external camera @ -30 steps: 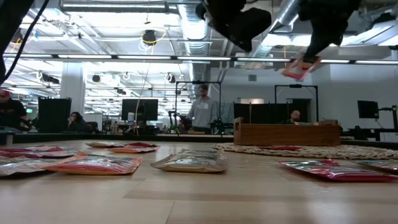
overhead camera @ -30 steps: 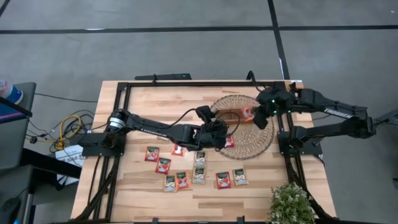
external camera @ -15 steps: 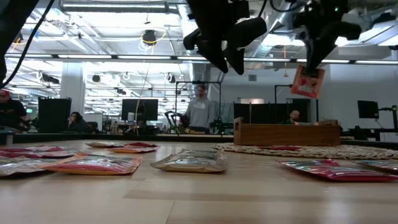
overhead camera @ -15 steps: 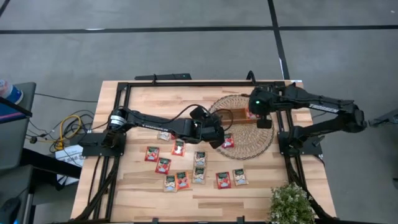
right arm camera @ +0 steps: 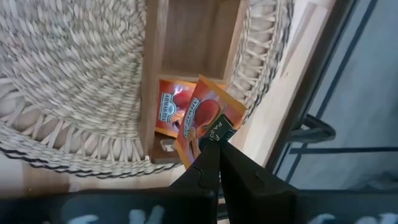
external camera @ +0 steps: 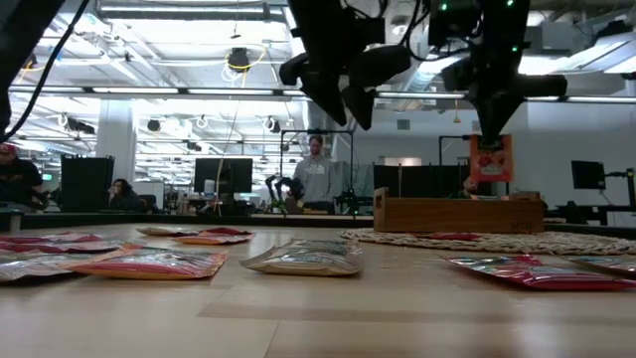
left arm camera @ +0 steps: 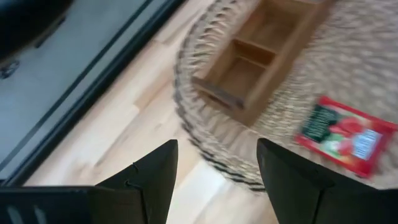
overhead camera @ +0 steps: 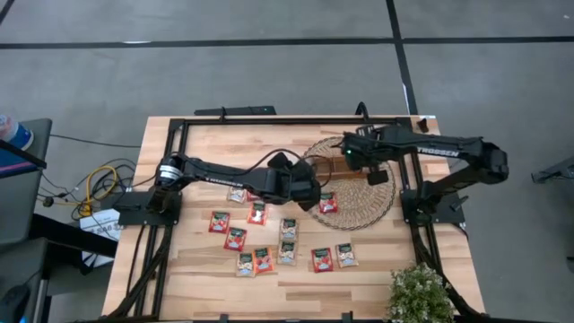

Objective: Pick & Place Tea
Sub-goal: Put the orange tea pack into the right compartment of the brown organizer

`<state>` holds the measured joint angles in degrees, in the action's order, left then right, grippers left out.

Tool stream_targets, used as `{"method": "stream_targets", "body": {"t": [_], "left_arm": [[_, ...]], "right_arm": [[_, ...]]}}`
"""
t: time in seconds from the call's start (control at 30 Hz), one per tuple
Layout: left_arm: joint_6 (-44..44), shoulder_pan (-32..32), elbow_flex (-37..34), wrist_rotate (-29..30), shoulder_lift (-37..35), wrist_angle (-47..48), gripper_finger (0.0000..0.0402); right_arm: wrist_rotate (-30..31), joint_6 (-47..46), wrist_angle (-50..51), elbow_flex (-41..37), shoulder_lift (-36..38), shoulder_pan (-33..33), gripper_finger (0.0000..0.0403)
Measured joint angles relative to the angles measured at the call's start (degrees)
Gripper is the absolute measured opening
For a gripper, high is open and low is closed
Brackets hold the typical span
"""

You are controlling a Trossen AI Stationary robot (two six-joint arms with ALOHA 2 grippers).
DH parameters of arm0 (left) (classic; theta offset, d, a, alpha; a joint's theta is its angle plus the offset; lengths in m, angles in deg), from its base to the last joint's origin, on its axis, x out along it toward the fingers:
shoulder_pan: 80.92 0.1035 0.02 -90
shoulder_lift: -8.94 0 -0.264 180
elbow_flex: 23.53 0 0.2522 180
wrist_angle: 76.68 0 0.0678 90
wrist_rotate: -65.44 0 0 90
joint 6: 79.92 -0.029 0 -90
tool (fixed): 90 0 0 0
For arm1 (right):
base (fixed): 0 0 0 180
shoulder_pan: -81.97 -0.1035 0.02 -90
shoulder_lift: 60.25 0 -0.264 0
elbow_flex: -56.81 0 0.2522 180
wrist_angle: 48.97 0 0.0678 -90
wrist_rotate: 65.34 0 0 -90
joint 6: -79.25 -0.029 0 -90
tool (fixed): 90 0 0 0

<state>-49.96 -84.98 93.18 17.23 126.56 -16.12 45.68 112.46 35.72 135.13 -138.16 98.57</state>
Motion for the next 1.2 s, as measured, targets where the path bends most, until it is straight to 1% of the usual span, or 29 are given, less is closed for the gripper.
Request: {"method": "stream_targets", "body": {"t": [0.13,0.23,0.3,0.43,0.57,0.67,0.73,0.87,0.97,1.07,1.2], "left_arm": [[2.0,1.2,0.0,2.1,0.0,0.5,0.0213],[1.8,1.9,0.0,3.4,0.0,0.7,0.0213],[1.6,2.4,0.0,3.6,-0.6,2.0,0.0213],[-0.6,3.0,0.0,5.8,-3.1,5.4,0.0213],[-3.2,3.4,-1.4,5.5,-5.3,7.1,0.0213],[-2.6,3.4,-6.2,5.4,-8.8,4.7,0.0213],[-2.2,3.3,-11.7,5.1,-13.1,0.8,0.0213],[-2.5,3.2,-23.6,1.6,-23.5,-12.1,0.0213],[-5.6,2.7,-31.1,-1.0,-30.5,-21.8,0.0213],[-7.9,2.4,-36.8,-2.1,-35.5,-28.2,0.0213],[-9.7,2.5,-42.5,-3.3,-40.4,-32.4,0.0213]], "right_arm": [[-1.2,0.3,0.5,0.0,0.1,2.2,0.0000],[-2.9,1.3,0.1,0.0,1.3,4.2,0.0000],[-2.9,1.8,-0.1,0.0,1.8,4.7,0.0000],[-2.9,1.8,-0.1,0.0,2.4,5.0,0.0000],[-3.0,1.8,-0.4,0.0,2.2,4.8,0.0000],[-3.5,2.0,-0.8,0.0,2.1,4.8,0.0000],[-3.7,2.7,-0.8,0.0,2.1,4.8,0.0000],[-4.6,3.9,-0.7,0.0,2.1,4.8,0.0000],[-4.7,5.8,-0.7,0.0,1.7,4.9,0.0000],[-5.3,7.5,-0.7,0.0,1.7,5.4,0.0000],[-6.3,10.0,-0.7,0.0,1.7,6.5,0.0000]]}}
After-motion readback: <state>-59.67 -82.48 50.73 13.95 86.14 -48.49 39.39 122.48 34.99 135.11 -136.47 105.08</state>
